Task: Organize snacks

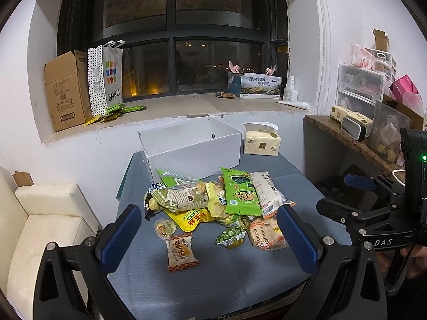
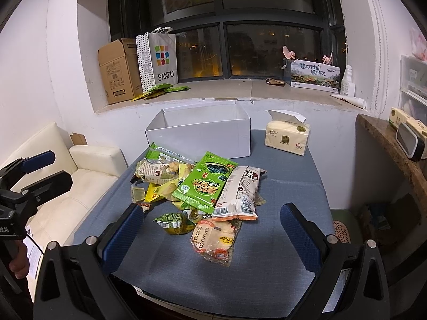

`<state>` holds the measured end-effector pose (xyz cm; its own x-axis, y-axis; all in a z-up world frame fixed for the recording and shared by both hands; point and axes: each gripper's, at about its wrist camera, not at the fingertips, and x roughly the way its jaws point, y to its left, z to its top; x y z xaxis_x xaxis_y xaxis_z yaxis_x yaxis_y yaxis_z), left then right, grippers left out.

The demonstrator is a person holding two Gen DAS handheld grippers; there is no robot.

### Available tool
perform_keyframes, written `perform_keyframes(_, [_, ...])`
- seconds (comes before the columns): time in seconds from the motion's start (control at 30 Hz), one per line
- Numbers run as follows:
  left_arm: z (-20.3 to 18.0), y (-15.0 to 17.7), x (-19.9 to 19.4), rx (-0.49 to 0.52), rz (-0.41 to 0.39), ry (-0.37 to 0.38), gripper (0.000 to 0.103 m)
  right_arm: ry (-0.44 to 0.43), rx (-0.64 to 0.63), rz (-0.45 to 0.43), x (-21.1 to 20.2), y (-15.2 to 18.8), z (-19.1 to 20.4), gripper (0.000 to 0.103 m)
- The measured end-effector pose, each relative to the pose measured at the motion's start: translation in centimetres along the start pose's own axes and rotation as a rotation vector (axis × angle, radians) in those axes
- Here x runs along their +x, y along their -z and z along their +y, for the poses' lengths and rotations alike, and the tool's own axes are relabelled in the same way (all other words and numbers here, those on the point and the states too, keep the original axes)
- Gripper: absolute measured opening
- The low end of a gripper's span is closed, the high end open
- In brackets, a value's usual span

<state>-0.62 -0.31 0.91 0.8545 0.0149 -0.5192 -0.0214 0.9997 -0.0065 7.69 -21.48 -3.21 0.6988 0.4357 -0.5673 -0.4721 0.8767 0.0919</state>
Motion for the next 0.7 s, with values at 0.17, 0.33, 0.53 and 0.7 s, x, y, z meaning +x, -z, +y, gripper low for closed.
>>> perform_keyframes(0.17, [-0.1, 0.0, 0.0, 0.002, 0.001, 0.005, 0.103, 0.000, 0.004, 0.000, 0.0, 0.0, -0.1, 0.103])
perform_keyframes(0.33, [0.0, 0.0, 0.1, -0.004, 0.007, 0.014, 0.103, -0.007, 0.005, 0.005, 0.2, 0.1, -0.1, 0.103])
perform_keyframes(0.53, [0.2, 0.0, 0.2, -0.015, 0.009, 0.046, 0.103, -0.013, 0.024, 0.027, 0.9, 0.2, -0.7, 0.103])
perform_keyframes(0.7, [0.2, 0.1, 0.5, -0.020, 0.020, 0.072, 0.103, -0.076, 0.086, 0.082, 3.8, -0.5, -3.0, 0.103])
